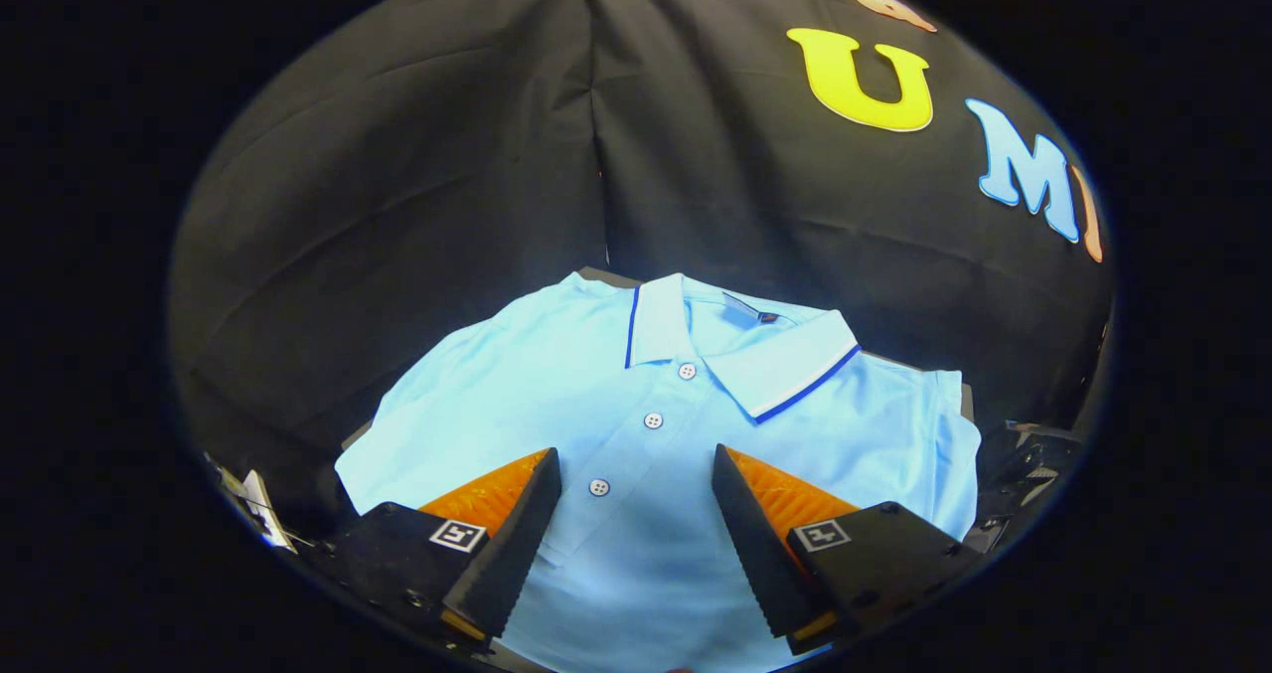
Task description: Put the clothes into the washing machine and then close the washing machine lid.
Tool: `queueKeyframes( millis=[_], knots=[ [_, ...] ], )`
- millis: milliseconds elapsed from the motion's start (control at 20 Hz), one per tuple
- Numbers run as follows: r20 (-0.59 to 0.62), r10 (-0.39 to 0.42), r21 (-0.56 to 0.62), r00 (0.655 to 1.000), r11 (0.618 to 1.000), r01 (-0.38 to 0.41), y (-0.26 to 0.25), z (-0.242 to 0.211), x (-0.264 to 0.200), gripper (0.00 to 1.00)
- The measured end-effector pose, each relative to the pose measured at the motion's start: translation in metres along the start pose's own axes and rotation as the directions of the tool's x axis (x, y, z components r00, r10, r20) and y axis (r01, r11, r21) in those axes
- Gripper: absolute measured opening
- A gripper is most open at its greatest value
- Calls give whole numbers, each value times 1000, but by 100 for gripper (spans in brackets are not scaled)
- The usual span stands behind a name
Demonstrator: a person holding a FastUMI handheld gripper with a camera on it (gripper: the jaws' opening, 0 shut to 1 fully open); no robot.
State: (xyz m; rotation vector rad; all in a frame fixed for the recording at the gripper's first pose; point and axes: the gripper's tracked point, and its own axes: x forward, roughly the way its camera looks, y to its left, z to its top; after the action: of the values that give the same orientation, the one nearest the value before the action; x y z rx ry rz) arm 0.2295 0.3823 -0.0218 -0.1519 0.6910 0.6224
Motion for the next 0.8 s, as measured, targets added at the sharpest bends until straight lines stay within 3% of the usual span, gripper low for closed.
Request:
queueKeyframes(
  millis=[200, 550, 700, 800],
  knots=[
    [-13, 4, -41, 1000, 999, -5, 2, -3, 2, 96],
    [-28, 12, -43, 1000, 999, -13, 2, -1, 1, 66],
    [-6, 41, 41, 999, 998, -41, 3, -3, 3, 18],
    [13, 54, 14, 998, 998, -54, 1, 2, 5, 18]
  ],
)
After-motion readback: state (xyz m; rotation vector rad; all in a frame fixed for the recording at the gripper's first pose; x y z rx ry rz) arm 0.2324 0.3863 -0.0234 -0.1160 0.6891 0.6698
